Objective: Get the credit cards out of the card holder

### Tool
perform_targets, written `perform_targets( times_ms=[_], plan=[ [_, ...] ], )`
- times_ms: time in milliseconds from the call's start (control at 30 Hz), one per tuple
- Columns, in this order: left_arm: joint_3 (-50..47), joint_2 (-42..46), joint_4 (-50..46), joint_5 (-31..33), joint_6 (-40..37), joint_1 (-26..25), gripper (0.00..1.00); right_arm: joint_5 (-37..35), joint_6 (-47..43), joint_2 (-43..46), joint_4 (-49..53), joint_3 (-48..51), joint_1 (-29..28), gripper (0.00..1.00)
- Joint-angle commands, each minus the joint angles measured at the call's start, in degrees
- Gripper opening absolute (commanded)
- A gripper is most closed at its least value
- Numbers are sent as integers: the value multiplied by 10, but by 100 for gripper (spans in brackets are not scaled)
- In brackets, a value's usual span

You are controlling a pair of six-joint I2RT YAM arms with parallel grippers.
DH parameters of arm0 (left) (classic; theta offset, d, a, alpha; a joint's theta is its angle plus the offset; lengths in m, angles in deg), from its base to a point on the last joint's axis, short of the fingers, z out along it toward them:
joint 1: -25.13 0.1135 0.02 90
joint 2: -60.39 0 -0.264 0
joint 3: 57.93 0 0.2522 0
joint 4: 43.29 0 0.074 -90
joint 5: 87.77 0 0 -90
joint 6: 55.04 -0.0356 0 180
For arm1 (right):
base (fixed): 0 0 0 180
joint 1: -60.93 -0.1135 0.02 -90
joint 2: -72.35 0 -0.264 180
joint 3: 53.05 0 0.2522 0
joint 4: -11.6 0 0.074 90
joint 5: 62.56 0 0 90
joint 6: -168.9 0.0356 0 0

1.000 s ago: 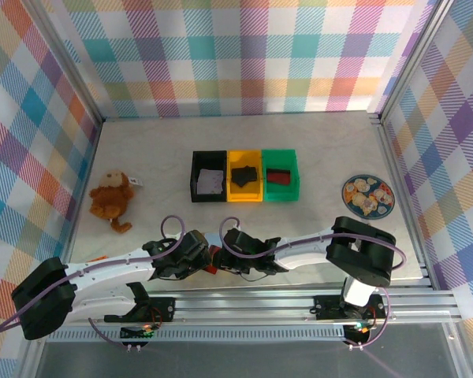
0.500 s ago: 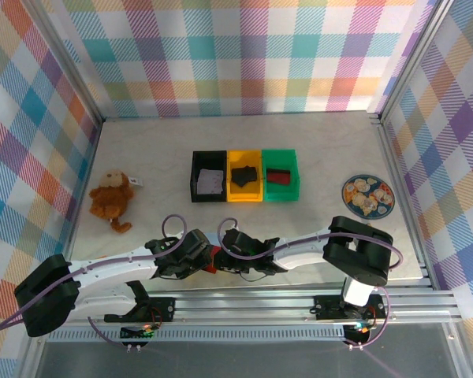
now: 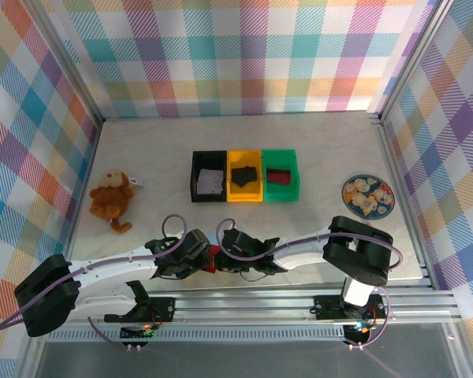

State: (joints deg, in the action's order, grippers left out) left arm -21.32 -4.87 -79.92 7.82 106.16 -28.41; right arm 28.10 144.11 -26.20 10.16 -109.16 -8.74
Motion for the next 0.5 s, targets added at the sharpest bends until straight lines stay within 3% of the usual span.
perform_targets(
  times_ms=[0, 333, 467],
  plan=[
    [-91, -94, 229, -103, 18, -5, 59, 21, -21, 8, -84, -13, -2, 11],
    [-88, -48, 205, -90, 12, -5, 61, 13, -17, 20, -82, 0, -2, 4],
    [-67, -4, 154, -75, -7, -5, 62, 4, -20, 36, -67, 4, -2, 0]
  ],
)
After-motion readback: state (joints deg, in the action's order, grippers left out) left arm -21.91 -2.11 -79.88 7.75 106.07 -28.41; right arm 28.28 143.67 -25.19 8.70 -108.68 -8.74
